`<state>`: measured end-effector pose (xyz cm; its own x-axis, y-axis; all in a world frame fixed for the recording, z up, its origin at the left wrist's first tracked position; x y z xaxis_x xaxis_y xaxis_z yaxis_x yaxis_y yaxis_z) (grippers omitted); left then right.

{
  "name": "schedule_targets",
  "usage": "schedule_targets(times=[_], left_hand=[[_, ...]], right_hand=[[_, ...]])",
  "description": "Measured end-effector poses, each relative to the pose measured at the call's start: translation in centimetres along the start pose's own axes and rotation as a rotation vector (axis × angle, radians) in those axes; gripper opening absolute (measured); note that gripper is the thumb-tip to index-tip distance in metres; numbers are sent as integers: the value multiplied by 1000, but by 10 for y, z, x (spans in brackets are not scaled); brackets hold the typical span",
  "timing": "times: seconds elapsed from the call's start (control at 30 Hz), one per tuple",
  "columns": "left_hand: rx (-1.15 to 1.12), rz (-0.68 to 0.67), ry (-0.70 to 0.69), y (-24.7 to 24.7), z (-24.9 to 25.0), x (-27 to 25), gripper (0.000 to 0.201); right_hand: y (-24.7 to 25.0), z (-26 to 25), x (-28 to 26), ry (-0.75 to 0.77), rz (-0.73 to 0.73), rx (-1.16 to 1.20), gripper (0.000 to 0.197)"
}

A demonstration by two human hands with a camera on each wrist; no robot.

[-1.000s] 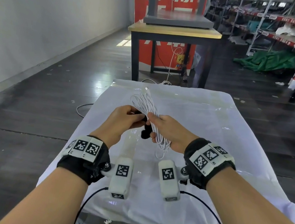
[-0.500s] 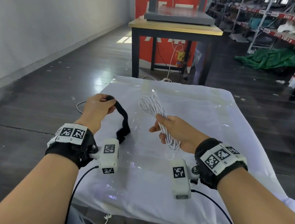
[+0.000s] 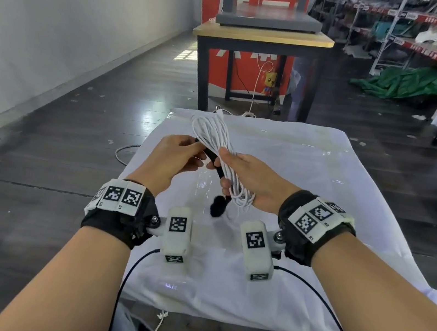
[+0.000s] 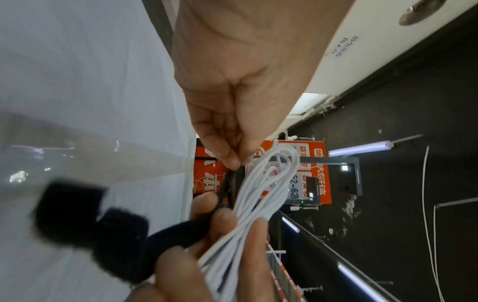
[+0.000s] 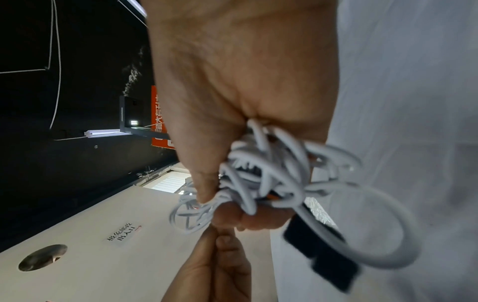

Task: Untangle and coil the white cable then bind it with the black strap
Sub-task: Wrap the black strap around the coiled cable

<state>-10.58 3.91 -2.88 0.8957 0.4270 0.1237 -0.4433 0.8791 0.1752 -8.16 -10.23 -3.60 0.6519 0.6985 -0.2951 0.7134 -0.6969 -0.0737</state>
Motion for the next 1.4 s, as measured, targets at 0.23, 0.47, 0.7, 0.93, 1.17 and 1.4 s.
schedule_targets(times=[0.23, 0.47, 0.7, 0.93, 1.17, 1.4], left_hand=[[-389, 275, 79, 38, -16, 7, 8], [-645, 439, 56, 65, -30, 12, 12], [-325, 177, 196, 28, -40, 11, 32], [-163, -399, 292, -55, -23, -27, 31], [38, -335, 135, -49, -13, -16, 5], [-103, -370, 102, -53, -3, -22, 7]], right_hand=[[0, 17, -1, -78, -62, -104, 38], [5, 37, -8, -192, -111, -149, 41], [20, 36, -5, -144, -5, 61, 32], [34, 28, 2, -87, 174, 307, 34], [42, 28, -3, -77, 218, 383, 30], [45, 30, -3, -62, 251, 268, 31]])
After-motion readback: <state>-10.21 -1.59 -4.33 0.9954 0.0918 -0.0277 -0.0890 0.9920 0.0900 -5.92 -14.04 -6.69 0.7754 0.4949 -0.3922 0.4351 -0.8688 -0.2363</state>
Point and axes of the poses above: each hand's wrist, its own x-axis towards the middle knuckle, its own y-axis out of the back of the hand, z = x × y, the point moved 8 cm from there along x, towards the middle knuckle, and after that the axes turned 8 degrees about -y, right-handed, at the moved point
